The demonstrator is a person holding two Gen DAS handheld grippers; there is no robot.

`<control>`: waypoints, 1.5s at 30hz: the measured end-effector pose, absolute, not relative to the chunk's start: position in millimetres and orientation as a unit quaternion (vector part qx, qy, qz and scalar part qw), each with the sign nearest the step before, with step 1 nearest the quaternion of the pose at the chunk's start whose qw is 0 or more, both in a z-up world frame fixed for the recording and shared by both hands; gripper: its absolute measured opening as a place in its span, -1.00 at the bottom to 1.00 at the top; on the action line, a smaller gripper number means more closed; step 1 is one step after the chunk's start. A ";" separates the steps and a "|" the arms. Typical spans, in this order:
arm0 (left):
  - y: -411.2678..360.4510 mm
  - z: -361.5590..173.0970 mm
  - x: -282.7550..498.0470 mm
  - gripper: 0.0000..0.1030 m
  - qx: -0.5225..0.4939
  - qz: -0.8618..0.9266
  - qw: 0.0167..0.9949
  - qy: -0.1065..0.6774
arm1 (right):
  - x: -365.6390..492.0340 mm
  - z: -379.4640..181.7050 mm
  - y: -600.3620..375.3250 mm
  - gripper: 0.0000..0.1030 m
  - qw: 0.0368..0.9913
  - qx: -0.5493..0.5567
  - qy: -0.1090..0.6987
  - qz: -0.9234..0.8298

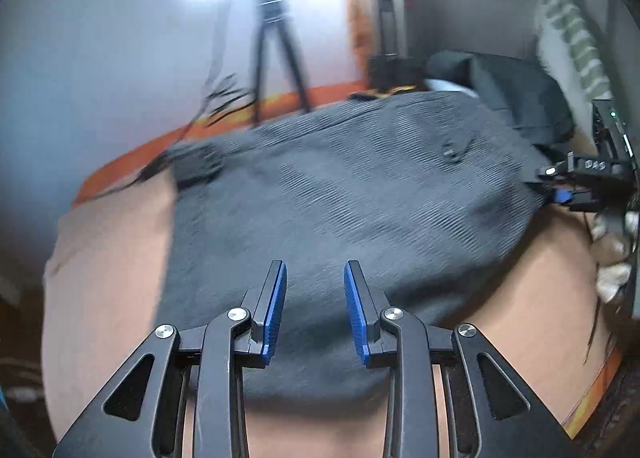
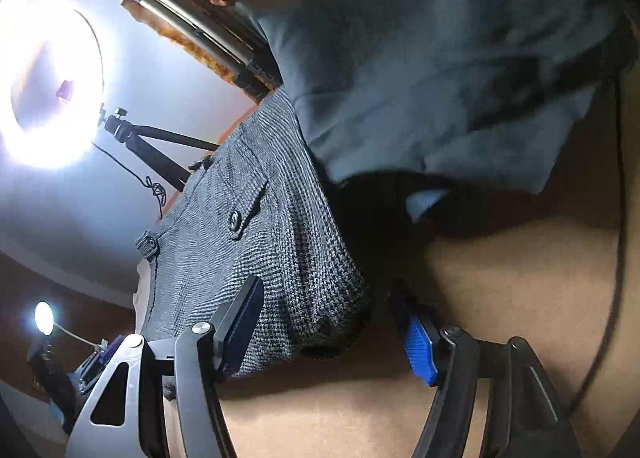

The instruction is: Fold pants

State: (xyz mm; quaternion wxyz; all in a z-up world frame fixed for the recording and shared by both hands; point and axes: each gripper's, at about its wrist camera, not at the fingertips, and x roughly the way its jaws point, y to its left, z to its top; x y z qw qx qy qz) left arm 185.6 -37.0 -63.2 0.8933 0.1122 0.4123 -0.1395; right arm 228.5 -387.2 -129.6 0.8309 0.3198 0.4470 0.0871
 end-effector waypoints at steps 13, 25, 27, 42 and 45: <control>-104.0 -121.9 217.9 -0.45 0.210 -0.128 0.883 0.399 | 238.0 -128.2 -365.0 -0.19 0.861 0.289 0.406 0.096; -110.6 -108.8 192.1 -0.45 0.250 -0.093 0.897 0.353 | 242.0 -104.2 -360.4 -0.61 0.872 0.267 0.397 0.106; -111.1 -113.5 194.6 -0.45 0.250 -0.092 0.894 0.360 | 242.7 -97.9 -358.8 -0.62 0.873 0.265 0.394 0.108; -52.2 -84.7 176.1 -0.35 0.150 -0.094 0.913 0.368 | 237.0 -35.9 -309.3 -0.70 0.921 0.116 0.352 0.120; -37.1 -100.0 175.7 -0.33 0.146 -0.093 0.903 0.393 | 234.4 -26.3 -293.6 -0.70 0.928 0.083 0.342 0.122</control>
